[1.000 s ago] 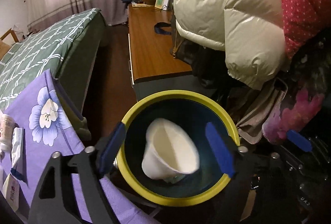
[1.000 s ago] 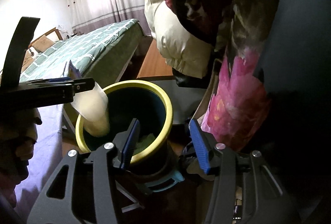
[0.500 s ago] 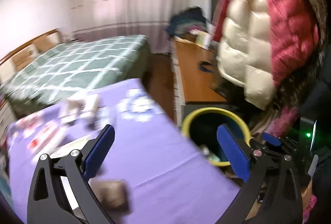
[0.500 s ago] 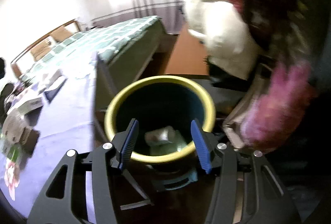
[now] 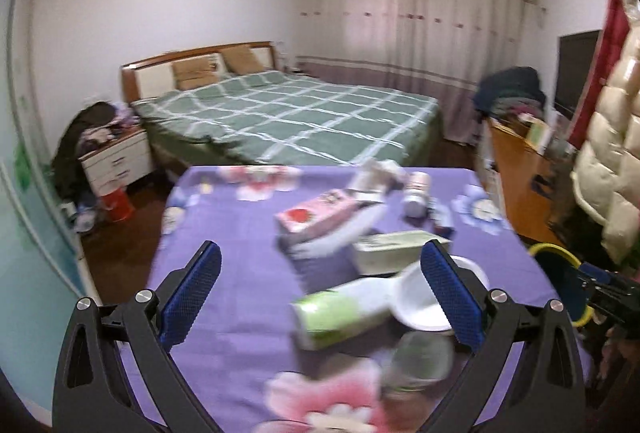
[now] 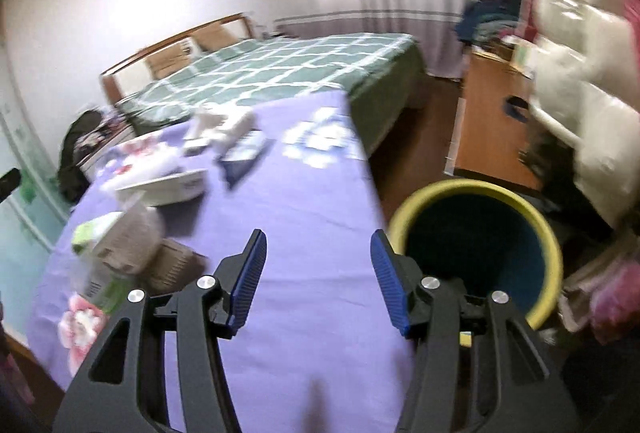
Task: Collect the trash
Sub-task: 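Grasp the toothpaste tube with the right gripper and lift it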
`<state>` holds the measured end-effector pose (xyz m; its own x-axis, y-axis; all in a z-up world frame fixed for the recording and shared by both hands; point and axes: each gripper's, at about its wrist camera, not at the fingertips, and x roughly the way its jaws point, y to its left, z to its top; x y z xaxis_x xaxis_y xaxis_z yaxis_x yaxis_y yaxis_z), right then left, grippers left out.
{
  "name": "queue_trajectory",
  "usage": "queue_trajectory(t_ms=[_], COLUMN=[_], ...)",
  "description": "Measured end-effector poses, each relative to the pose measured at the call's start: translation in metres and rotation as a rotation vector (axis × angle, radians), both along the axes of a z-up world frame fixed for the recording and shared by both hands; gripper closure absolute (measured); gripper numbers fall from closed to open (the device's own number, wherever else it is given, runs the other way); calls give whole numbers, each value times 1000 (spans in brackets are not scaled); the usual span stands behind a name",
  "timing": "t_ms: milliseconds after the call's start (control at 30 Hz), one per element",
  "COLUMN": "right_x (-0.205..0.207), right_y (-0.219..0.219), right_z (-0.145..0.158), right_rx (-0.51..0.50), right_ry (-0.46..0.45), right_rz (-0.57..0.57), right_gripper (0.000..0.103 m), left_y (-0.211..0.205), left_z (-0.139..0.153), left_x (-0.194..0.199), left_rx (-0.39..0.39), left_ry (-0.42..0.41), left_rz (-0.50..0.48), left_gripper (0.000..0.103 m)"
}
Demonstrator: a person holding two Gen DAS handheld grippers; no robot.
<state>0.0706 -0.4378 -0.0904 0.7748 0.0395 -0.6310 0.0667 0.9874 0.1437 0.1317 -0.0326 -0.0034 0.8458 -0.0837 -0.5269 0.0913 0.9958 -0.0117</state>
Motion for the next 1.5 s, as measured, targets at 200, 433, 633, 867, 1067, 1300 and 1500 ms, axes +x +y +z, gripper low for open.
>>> queue_trajectory(t_ms=[200, 433, 633, 867, 1067, 1300, 1500], right_x=[67, 161, 217, 245, 246, 230, 195], right_y=[38, 53, 62, 69, 68, 58, 42], right_z=[-1, -18, -40, -64, -70, -61, -48], right_rx=[-17, -25, -7, -24, -49, -27, 8], right_ry=[30, 141, 232, 317, 325, 312, 270], right_rz=[71, 88, 75, 53, 38, 45, 52], right_gripper=[51, 51, 51, 51, 66, 86, 93], left_y=[33, 42, 46, 60, 63, 58, 51], left_z=[-6, -20, -32, -44, -53, -55, -49], left_x=[5, 26, 49, 72, 83, 79, 71], left_rx=[-11, -18, -23, -45, -56, -59, -57], left_ry=[-5, 16, 36, 56, 71, 73, 57], left_rz=[59, 74, 86, 118, 117, 97, 81], left_gripper=[5, 5, 5, 5, 5, 5, 5])
